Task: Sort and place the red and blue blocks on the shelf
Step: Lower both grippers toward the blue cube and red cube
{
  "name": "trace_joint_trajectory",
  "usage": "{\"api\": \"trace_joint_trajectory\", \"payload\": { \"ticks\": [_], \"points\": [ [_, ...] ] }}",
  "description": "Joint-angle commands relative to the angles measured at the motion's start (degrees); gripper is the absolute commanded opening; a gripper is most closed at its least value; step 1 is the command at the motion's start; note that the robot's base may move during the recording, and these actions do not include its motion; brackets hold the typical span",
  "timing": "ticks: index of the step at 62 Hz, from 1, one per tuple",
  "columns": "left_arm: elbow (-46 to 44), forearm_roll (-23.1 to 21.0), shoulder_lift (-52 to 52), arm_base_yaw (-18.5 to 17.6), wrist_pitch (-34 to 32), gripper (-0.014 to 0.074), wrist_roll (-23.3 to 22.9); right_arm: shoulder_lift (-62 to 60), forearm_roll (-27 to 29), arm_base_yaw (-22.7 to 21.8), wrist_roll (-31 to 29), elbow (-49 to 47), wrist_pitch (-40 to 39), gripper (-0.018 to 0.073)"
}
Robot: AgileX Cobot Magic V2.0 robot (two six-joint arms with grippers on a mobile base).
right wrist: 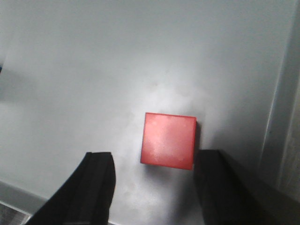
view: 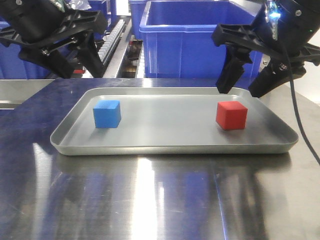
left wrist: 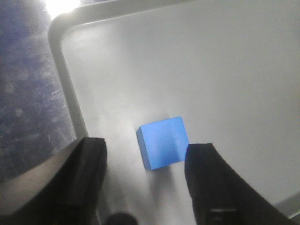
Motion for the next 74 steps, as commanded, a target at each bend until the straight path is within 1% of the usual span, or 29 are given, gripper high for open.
{"api": "trace_joint_trajectory", "payload": {
  "ticks": [1,8,14,29,35,45,50,74],
  "points": [
    [-1.98,-1.19,-2.17,-0.46,-3.78,0.0454,0.14,-2.06,-0.19,0.00,-0.78,-2.08,-2.96,0.0491],
    [-1.98,-1.90,-2.07,-0.57,-3.40,0.0459,0.17,-1.09,-0.98,0.00,-0.78,-2.08,-2.91,0.0491],
    [-1.98,-2.01,-2.07,-0.57,-3.29,0.0483,0.17,-0.25,-1.35,0.00,-0.78,-2.08,-2.91,0.0491],
    [-1.98,-2.01,-2.07,-0.57,-3.41,0.0483,0.37,0.03,-1.61,-0.07,-0.78,-2.08,-3.10,0.0491],
    [-1.98,-2.01,-2.07,-0.57,-3.64,0.0483,0.37,0.05,-1.61,-0.19,-0.78,-2.08,-4.30,0.0491],
    [-1.98,-2.01,-2.07,-0.57,-3.64,0.0483,0.37,0.05,-1.61,-0.30,-0.78,-2.08,-5.96,0.0532],
    [-1.98,-2.01,-2.07,-0.57,-3.64,0.0483,0.37,0.05,-1.61,-0.30,-0.78,-2.08,-6.80,0.0530],
    [-1.98,-2.01,-2.07,-0.57,-3.67,0.0482,0.37,0.13,-1.61,-0.45,-0.52,-1.97,-5.72,0.0530]
  ]
}}
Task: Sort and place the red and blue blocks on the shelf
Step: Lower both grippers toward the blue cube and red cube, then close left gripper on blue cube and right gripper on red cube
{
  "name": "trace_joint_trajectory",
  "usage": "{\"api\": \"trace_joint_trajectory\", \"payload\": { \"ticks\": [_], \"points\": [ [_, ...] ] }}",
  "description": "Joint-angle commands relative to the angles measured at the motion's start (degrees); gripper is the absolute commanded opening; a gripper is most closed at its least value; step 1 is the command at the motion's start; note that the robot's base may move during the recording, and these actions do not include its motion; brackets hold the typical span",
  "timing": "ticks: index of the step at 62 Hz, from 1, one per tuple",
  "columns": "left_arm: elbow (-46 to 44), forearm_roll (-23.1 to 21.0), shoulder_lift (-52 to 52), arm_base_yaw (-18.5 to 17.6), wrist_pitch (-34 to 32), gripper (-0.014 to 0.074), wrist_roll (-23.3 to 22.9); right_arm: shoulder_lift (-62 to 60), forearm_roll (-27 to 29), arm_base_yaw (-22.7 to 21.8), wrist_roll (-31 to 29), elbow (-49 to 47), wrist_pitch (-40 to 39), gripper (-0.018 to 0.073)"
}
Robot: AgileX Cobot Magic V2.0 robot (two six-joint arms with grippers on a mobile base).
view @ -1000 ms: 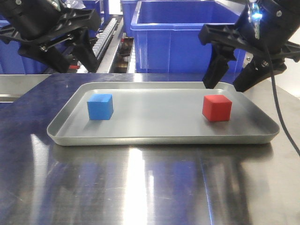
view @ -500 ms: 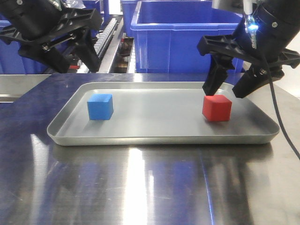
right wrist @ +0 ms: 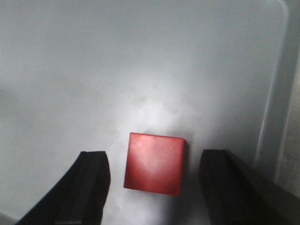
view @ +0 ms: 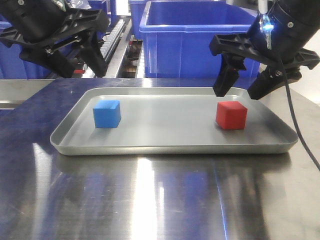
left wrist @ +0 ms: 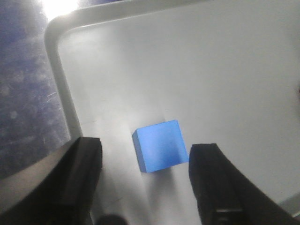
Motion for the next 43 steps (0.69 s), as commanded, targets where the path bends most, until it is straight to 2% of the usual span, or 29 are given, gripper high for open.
{"api": "trace_joint_trajectory", "payload": {
  "ticks": [1,12,27,43],
  "points": [
    [-1.98,-1.02,-2.18,-0.48,-3.16,0.0482,-0.09,-2.13,-0.11,-0.34,-0.32,-1.88,-1.58,0.0530],
    [-1.98,-1.10,-2.18,-0.48,-2.90,0.0484,-0.09,-1.52,-0.06,-0.34,-0.01,-1.88,-1.32,0.0536],
    [-1.98,-1.10,-2.18,-0.48,-2.27,0.0484,-0.09,1.06,2.80,-0.34,-0.01,-1.88,-0.16,0.0602],
    [-1.98,-1.24,-2.18,-0.48,-2.14,0.0484,-0.09,2.11,2.91,-0.34,-0.01,-1.88,-0.79,0.0605]
  ]
}}
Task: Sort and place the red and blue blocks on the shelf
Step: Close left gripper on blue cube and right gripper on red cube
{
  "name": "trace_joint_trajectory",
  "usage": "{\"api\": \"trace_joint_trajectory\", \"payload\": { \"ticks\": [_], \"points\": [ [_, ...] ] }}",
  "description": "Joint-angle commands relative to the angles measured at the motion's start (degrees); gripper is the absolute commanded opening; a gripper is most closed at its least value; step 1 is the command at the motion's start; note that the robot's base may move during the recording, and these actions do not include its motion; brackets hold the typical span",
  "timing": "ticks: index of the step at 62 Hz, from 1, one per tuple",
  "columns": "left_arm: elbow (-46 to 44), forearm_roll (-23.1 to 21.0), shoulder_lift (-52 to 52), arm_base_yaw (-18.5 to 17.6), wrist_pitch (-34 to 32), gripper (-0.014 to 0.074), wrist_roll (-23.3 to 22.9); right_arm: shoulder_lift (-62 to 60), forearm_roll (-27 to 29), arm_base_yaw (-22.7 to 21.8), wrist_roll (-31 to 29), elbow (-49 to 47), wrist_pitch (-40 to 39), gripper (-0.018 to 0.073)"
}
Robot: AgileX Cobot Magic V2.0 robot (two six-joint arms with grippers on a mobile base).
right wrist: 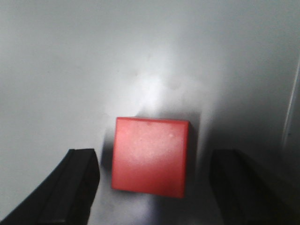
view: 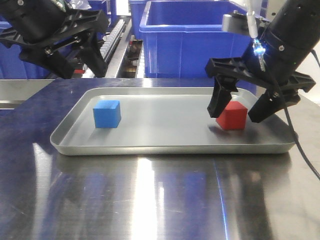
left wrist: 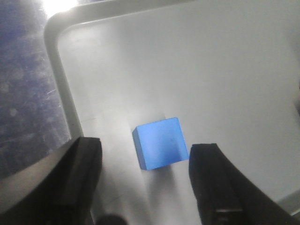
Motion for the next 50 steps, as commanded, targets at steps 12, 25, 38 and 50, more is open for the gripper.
{"api": "trace_joint_trajectory", "payload": {
  "ticks": [12,25,38,50],
  "points": [
    [-1.98,-3.23,-1.33,-0.48,-2.26,0.0484,-0.09,-2.57,0.82,-0.27,-0.20,-1.88,-3.46,0.0605],
    [-1.98,-5.09,2.02,-1.38,-0.46,0.0484,-0.09,-2.57,0.82,-0.27,-0.20,-1.88,-4.57,0.0605],
    [-1.98,-5.34,3.14,-3.44,-3.15,0.0484,-0.09,-2.57,0.82,-0.27,-0.20,-1.88,-4.70,0.0605],
    [-1.98,-5.10,3.14,-3.78,-4.42,0.0484,-0.09,-2.57,0.82,-0.27,-0.20,-1.88,-4.94,0.0605]
  ]
}}
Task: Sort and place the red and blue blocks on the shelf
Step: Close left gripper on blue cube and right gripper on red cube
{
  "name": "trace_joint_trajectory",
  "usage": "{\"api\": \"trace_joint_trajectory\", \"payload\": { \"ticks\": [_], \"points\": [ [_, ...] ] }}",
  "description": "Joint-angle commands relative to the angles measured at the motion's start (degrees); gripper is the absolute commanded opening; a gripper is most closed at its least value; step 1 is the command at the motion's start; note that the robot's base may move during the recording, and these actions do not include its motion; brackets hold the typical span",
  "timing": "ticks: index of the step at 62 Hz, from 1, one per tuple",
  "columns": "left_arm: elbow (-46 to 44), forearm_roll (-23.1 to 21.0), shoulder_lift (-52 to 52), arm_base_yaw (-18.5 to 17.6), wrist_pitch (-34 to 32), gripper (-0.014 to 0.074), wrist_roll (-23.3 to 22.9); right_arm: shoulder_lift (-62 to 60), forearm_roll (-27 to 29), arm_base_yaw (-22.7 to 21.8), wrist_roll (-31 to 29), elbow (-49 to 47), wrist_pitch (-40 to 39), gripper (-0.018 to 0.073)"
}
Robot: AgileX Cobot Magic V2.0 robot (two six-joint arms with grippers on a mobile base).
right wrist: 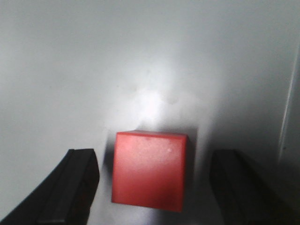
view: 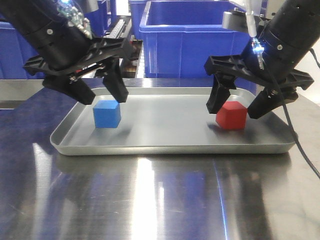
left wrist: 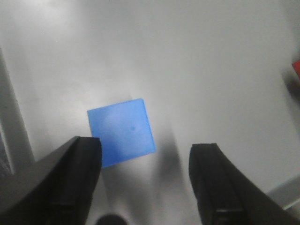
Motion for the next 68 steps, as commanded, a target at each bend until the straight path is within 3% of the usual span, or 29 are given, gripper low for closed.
{"api": "trace_joint_trajectory", "payload": {
  "ticks": [1,33,68],
  "points": [
    [-1.86,-0.77,-2.29,-0.41,-3.45,0.0484,-0.09,-2.57,0.80,-0.27,-0.24,-1.88,-2.83,0.0605],
    [-1.86,4.27,-1.79,-0.41,-3.37,0.0484,-0.09,-2.24,0.80,-0.27,-0.24,-1.88,-3.45,0.0605],
    [-1.86,3.34,1.03,-0.41,-5.24,0.0506,-0.09,-2.24,0.80,-0.27,-0.24,-1.88,-4.22,0.0605]
  ]
}}
